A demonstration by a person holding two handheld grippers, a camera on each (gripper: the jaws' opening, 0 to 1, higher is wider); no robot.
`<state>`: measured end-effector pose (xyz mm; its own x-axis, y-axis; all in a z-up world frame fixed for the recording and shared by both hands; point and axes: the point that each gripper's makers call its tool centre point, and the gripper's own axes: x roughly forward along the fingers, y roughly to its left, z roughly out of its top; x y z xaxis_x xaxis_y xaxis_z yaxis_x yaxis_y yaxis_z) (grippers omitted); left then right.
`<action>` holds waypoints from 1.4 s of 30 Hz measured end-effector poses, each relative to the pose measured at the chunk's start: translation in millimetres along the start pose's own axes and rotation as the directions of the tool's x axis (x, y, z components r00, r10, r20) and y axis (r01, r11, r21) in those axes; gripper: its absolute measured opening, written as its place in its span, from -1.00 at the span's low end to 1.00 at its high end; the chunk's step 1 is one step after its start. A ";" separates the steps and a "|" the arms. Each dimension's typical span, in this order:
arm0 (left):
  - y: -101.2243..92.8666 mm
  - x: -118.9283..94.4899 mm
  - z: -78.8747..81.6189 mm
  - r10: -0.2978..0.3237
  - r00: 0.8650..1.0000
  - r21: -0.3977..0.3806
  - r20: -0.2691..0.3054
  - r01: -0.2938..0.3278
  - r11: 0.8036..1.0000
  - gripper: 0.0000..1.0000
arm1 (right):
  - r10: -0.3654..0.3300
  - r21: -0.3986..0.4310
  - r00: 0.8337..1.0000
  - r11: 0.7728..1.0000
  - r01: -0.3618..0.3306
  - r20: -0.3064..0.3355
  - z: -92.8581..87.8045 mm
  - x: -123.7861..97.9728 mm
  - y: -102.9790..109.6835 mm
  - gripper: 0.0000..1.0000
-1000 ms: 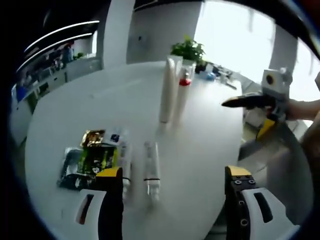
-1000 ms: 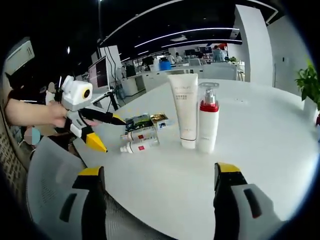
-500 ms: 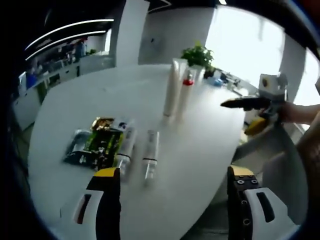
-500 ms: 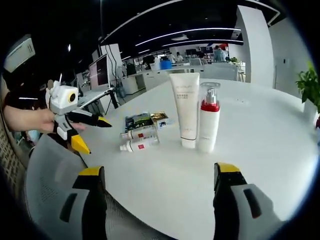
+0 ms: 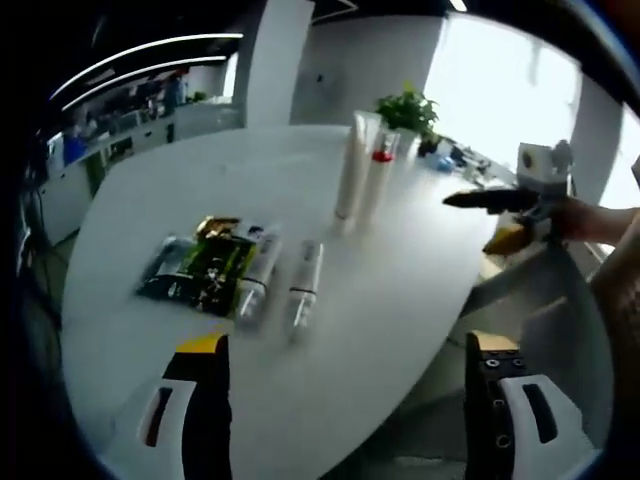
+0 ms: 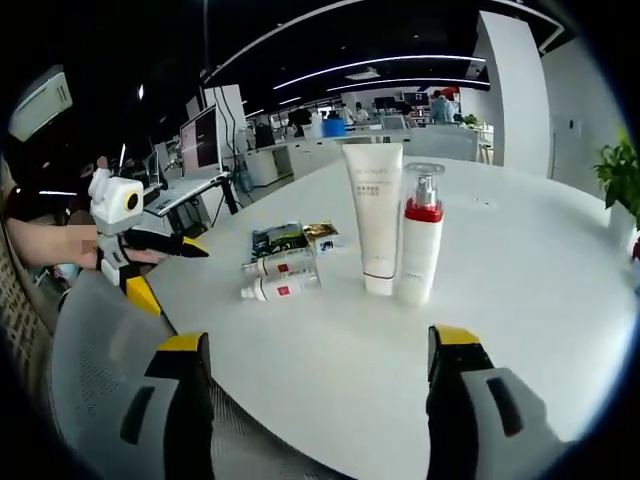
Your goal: Arrange the skincare products in the storage area until every visible bottle or jar stands upright without overlapping.
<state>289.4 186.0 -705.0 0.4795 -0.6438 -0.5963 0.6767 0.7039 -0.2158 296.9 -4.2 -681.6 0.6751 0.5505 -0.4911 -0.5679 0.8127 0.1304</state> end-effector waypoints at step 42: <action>-1.0 -14.0 -4.4 0.048 0.998 -0.005 0.043 -0.048 0.999 0.94 | 0.157 -0.122 0.972 0.976 -0.180 -0.174 -15.7 24.3 24.0 0.70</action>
<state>279.6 195.6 -699.8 0.5348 -0.6218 -0.5721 0.6505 0.7351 -0.1909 292.3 25.8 -703.9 0.4852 0.6297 -0.6067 -0.7332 0.6711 0.1101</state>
